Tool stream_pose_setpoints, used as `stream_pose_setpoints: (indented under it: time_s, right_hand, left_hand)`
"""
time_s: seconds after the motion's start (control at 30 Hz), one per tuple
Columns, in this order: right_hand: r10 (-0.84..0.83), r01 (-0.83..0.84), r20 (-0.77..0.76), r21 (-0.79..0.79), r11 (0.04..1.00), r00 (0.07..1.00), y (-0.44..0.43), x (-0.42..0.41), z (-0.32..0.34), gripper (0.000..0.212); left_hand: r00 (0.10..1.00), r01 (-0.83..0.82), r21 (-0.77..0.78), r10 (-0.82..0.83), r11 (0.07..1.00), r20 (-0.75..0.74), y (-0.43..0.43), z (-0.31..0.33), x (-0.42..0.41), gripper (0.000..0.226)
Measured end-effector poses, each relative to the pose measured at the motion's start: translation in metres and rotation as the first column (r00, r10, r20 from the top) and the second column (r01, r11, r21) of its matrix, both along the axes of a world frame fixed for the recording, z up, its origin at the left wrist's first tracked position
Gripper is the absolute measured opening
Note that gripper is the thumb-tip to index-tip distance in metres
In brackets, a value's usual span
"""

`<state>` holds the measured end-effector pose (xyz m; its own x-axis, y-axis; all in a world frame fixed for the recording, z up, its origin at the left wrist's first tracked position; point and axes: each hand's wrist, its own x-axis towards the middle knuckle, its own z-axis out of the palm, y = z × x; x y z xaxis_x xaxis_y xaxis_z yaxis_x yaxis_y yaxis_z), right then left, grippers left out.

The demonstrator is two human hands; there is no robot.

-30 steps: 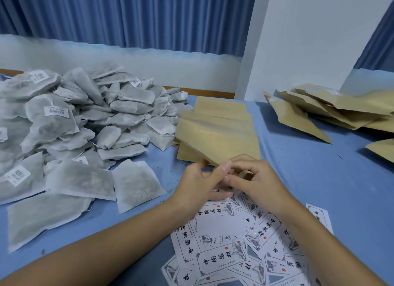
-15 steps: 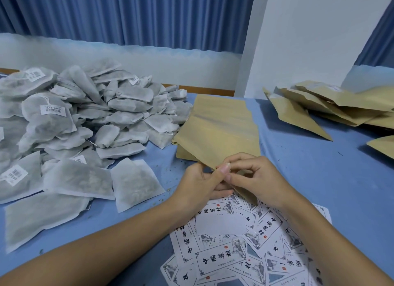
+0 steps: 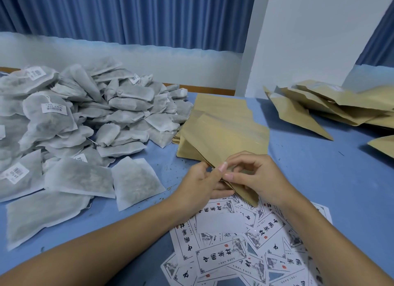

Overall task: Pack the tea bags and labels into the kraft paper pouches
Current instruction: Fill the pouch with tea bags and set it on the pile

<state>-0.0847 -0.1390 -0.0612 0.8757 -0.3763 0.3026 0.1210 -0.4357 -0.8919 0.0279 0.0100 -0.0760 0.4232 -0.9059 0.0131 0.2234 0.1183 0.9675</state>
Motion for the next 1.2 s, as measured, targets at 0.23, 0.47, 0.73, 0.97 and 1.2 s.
stream_pose_setpoints:
  time_s: [0.23,0.47,0.73,0.97,1.2]
  right_hand:
    - [-0.059,0.064,0.031,-0.206,0.976,0.998,0.009,-0.001,0.006,0.003]
    - [-0.206,0.226,0.095,-0.504,0.833,0.974,0.028,-0.001,0.010,0.012]
    - [-0.441,0.324,0.073,-0.786,0.527,0.894,0.029,0.009,0.027,0.009]
    - [-0.515,0.173,-0.144,-0.838,0.518,0.845,0.004,0.017,0.073,0.016]
    - [-0.587,0.026,-0.186,-0.942,0.334,0.788,0.023,0.040,0.058,0.010]
  left_hand:
    - [0.999,-0.004,0.008,0.003,1.000,0.040,0.001,-0.001,-0.001,0.043]
    - [0.997,-0.075,0.046,0.076,0.996,-0.011,-0.002,0.002,-0.002,0.031]
    - [0.944,-0.241,0.168,0.191,0.956,0.268,0.003,0.008,-0.001,0.035]
    - [0.932,-0.256,0.106,0.217,0.961,0.289,-0.005,0.008,-0.008,0.030]
    - [-0.127,-0.388,-0.568,0.568,0.726,0.813,0.005,0.026,0.027,0.019]
